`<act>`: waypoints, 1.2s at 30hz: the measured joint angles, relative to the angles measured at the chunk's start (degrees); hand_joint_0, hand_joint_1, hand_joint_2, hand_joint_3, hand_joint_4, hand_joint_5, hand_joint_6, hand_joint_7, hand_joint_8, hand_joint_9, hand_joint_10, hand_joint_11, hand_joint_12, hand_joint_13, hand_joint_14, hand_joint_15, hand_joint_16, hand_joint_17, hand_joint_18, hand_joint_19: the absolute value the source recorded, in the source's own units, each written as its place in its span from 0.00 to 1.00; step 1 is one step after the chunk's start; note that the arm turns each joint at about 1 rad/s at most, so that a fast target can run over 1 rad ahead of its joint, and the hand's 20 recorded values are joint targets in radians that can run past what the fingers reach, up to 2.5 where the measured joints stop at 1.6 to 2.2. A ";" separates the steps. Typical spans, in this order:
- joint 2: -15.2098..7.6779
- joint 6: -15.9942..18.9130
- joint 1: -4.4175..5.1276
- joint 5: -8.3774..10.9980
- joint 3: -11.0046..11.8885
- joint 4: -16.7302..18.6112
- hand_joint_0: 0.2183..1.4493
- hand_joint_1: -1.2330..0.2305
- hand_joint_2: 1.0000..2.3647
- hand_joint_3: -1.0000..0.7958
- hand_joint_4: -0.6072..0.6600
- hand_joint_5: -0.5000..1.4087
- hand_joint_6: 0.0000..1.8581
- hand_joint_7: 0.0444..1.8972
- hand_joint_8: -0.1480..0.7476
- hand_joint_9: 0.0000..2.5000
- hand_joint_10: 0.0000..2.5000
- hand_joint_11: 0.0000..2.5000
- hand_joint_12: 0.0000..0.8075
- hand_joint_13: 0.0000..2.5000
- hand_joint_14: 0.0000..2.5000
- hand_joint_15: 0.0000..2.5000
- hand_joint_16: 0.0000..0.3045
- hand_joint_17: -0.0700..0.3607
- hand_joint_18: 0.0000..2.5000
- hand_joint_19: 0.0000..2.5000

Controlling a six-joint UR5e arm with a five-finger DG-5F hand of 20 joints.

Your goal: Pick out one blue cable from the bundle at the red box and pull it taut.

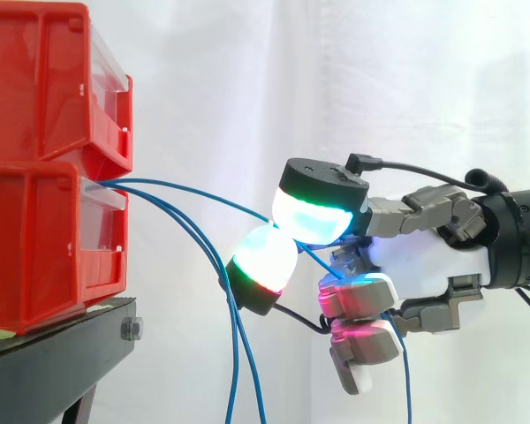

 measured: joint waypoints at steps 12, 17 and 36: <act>-0.06 0.36 -0.11 -0.69 0.00 -0.08 0.49 0.35 0.00 0.32 0.28 0.17 0.55 0.47 0.44 0.54 0.00 0.51 0.42 0.50 0.01 0.41 0.14 0.39 0.36 0.36; -0.05 1.61 -0.30 -0.71 0.00 0.02 0.49 0.35 0.01 0.33 0.28 0.17 0.55 0.46 0.45 0.54 0.00 0.51 0.42 0.50 0.01 0.41 0.14 0.38 0.36 0.35; -0.07 4.05 -0.64 -0.80 -1.92 1.31 0.50 0.35 0.01 0.34 0.28 0.17 0.55 0.46 0.45 0.56 0.24 0.51 0.32 0.58 0.22 0.56 0.11 0.34 0.39 0.37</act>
